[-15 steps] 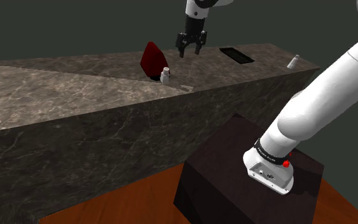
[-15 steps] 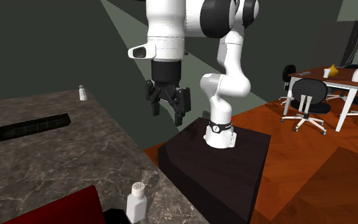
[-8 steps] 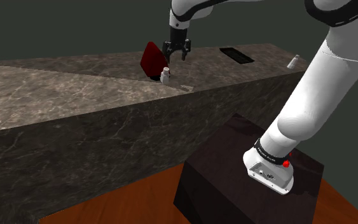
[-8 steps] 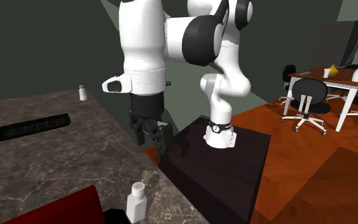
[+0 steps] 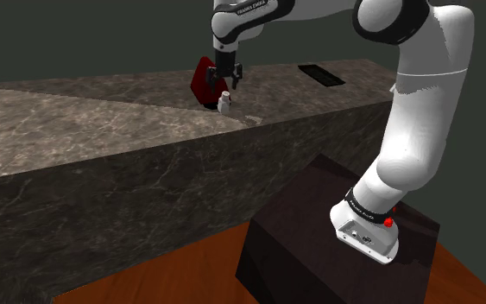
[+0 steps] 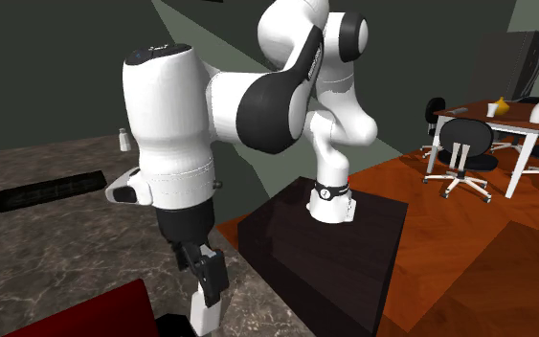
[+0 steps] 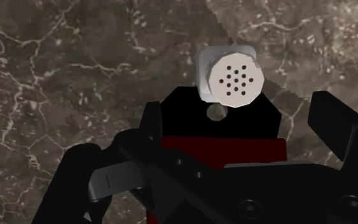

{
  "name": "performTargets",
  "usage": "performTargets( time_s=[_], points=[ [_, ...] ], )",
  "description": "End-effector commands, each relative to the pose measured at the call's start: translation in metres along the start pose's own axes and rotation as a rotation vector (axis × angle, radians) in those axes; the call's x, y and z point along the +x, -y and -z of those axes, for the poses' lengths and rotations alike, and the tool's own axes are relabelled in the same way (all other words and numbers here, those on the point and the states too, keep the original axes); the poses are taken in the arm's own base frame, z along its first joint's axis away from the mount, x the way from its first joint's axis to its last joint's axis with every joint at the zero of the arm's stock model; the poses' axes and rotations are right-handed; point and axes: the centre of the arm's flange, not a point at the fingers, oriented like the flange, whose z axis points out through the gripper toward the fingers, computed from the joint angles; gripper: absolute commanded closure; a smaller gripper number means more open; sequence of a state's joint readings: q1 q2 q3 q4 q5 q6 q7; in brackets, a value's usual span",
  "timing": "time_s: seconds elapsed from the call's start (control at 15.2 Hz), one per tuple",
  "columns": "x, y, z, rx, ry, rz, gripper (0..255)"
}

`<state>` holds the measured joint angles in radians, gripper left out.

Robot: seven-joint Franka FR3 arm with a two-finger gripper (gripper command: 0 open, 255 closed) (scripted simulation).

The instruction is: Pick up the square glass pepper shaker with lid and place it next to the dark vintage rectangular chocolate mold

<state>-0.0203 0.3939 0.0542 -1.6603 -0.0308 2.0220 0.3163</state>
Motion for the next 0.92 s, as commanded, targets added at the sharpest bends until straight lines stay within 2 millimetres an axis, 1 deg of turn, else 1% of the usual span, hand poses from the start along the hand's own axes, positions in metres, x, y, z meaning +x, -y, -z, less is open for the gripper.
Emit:
performTargets(
  time_s=[0.0, 0.4, 0.86],
  points=[
    [0.003, 0.001, -0.012, 0.0, 0.001, -0.002, 0],
    [0.003, 0.001, -0.041, 0.0, 0.001, -0.002, 0],
    [0.003, 0.001, -0.041, 0.0, 0.001, -0.002, 0]
  ],
)
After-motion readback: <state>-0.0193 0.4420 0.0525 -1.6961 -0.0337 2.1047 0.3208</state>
